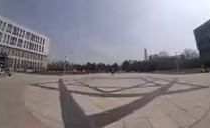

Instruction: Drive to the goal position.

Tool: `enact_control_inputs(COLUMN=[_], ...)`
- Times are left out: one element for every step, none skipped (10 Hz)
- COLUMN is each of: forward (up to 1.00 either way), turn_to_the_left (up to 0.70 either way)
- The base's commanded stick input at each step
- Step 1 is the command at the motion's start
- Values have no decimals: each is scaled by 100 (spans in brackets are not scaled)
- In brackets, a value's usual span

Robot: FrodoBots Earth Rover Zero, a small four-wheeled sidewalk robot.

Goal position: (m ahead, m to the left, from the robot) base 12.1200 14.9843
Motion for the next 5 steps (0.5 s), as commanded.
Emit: enact_control_inputs(forward=[100, 100, 58, 0, 0], turn_to_the_left=[3, 1, 0, 0, 0])
